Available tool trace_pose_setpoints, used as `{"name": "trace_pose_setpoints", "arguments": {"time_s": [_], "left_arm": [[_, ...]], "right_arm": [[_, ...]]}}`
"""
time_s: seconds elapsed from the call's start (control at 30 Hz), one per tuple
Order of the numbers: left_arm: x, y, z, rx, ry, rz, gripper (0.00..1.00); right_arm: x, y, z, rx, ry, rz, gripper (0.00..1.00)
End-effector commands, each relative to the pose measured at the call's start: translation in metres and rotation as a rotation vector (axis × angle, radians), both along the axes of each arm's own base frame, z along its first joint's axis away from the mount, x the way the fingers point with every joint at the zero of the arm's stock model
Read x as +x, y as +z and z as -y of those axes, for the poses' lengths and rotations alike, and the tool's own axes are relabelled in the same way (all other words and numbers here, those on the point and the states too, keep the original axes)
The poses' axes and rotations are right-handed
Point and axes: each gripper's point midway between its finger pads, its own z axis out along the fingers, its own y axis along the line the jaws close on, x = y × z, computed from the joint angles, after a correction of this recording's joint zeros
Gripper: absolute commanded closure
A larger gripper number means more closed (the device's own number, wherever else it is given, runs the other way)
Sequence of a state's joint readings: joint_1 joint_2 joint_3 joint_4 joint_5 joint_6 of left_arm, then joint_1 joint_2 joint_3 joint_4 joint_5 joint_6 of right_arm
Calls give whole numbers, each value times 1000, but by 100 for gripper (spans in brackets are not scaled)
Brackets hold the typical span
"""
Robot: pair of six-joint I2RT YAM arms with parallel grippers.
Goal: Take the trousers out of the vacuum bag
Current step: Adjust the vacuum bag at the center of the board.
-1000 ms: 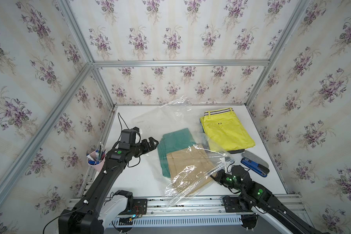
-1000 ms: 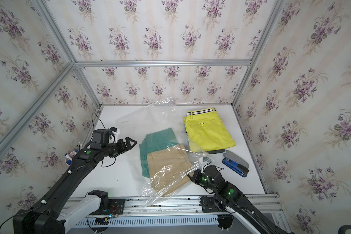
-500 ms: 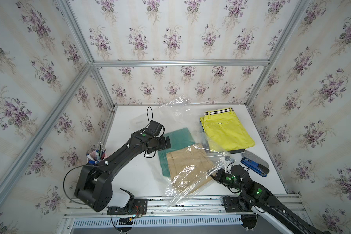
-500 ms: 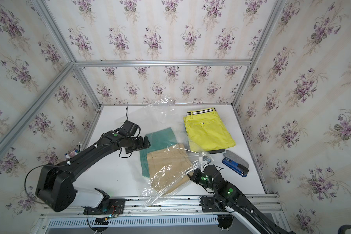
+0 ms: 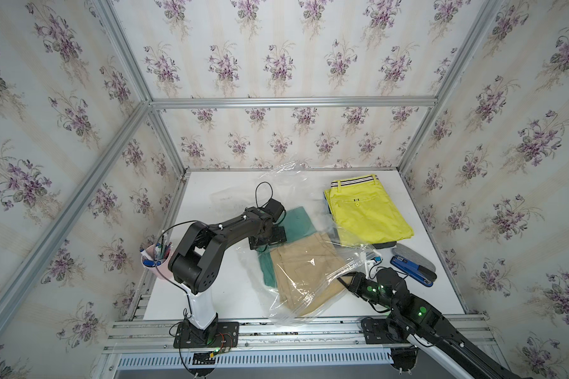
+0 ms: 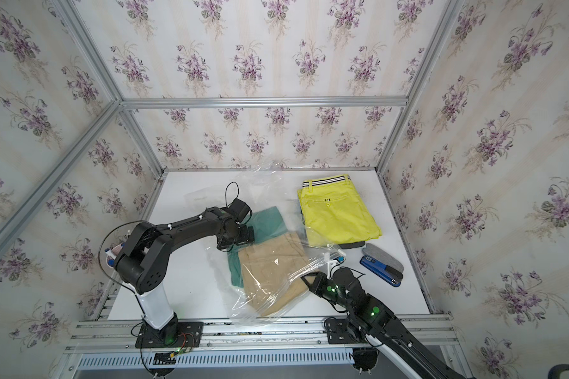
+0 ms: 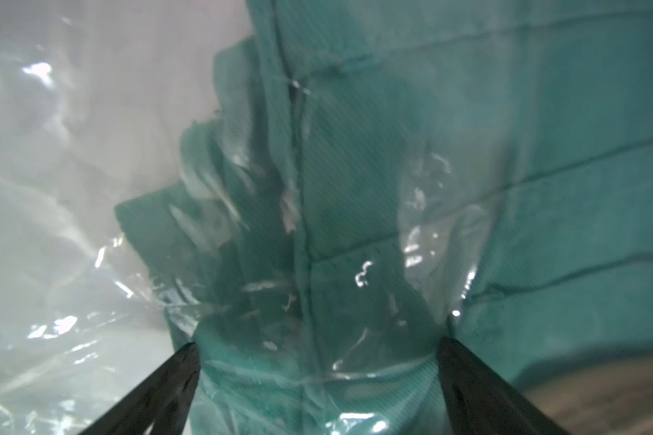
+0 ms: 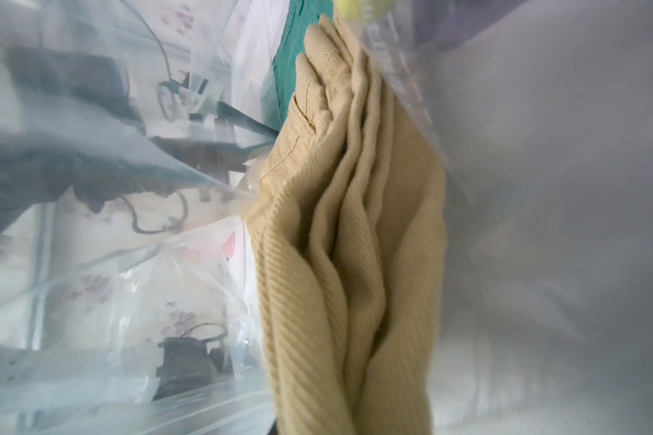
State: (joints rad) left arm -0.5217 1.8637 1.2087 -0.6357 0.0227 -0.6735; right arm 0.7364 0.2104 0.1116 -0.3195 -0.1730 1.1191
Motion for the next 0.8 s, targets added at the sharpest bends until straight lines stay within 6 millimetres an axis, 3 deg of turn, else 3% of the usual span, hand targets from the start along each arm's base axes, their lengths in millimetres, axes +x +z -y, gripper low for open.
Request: {"name": "trace_pose_setpoints", "arguments": {"time_s": [0.0, 0.2, 0.57, 0.77], "left_arm": [[7, -14, -11, 62, 29, -3, 0], [22, -32, -38, 70, 96, -25, 1], [59, -23, -107, 114, 199, 0, 1], [90, -15, -138, 87, 276, 18, 5]], "right_arm": [[-10, -36, 17, -120, -22, -92, 100], [-9, -33, 16, -114, -21, -79, 100], [-8, -26, 12, -85, -12, -60, 100], [-8, -27, 12, -88, -7, -64, 100]]}}
